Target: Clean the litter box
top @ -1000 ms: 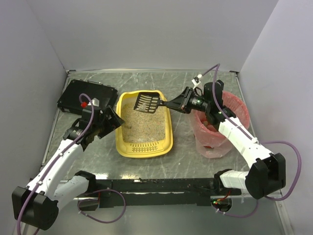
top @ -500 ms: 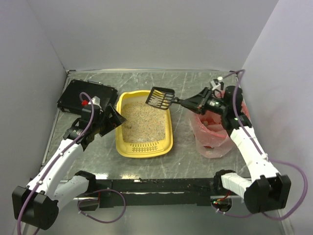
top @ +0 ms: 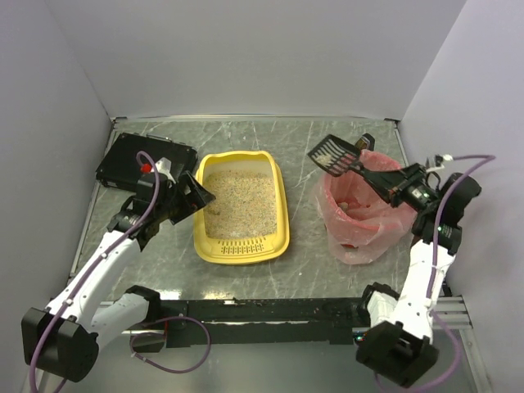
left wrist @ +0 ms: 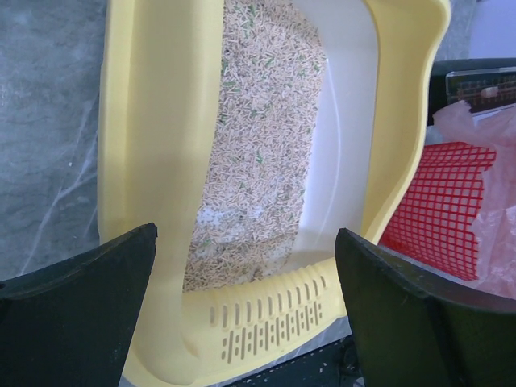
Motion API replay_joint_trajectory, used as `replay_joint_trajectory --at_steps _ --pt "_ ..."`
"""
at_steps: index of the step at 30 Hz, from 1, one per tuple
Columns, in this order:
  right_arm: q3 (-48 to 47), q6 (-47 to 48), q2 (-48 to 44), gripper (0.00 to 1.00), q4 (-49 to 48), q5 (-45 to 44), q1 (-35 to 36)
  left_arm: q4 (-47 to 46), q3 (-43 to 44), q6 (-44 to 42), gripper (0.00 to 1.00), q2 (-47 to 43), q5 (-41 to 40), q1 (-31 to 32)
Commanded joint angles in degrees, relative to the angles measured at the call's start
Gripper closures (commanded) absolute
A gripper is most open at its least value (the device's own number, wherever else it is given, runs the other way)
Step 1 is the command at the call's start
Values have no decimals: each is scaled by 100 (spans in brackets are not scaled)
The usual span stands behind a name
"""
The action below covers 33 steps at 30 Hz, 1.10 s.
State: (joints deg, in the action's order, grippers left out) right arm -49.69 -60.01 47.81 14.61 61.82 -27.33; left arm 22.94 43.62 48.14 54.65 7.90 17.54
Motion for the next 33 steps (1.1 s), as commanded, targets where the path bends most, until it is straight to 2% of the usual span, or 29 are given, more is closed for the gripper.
replay_joint_trajectory --at_steps 1,4,7,8,11,12,13,18,24,30,32,33 --pt "-136 268 -255 100 792 734 -1088 -158 165 -191 3 142 63 -23" --pt "-304 990 -202 100 1525 665 -1590 -158 209 -226 3 239 80 -22" --pt "-120 929 -149 100 1404 919 -1949 -114 226 -235 3 318 71 -23" --pt "-172 1034 -158 100 1743 841 -2004 -123 209 -235 3 327 71 -14" --pt "-900 2523 -53 100 2938 -98 -2048 -70 226 -279 3 362 19 -23" --pt "-1085 2755 -35 100 3595 -648 -2048 -70 235 -296 3 388 18 -23" --pt "-1330 2906 -35 100 3758 -828 -2048 -62 235 -288 3 397 1 -23" --pt "-1350 3021 -255 100 3900 -1356 -2048 -123 209 -288 3 537 97 -14" --pt "-1692 3531 -386 100 4550 -2498 -2013 -140 191 -305 3 608 115 -22" --pt "-2114 3935 -378 100 4981 -3842 -1505 -167 165 -296 3 643 142 -23" --pt "-2290 3848 -220 100 5130 -4439 -628 -149 156 -288 3 634 133 -31" --pt "-2351 3760 -159 100 5226 -5312 -241 -132 165 -296 3 617 124 -31"
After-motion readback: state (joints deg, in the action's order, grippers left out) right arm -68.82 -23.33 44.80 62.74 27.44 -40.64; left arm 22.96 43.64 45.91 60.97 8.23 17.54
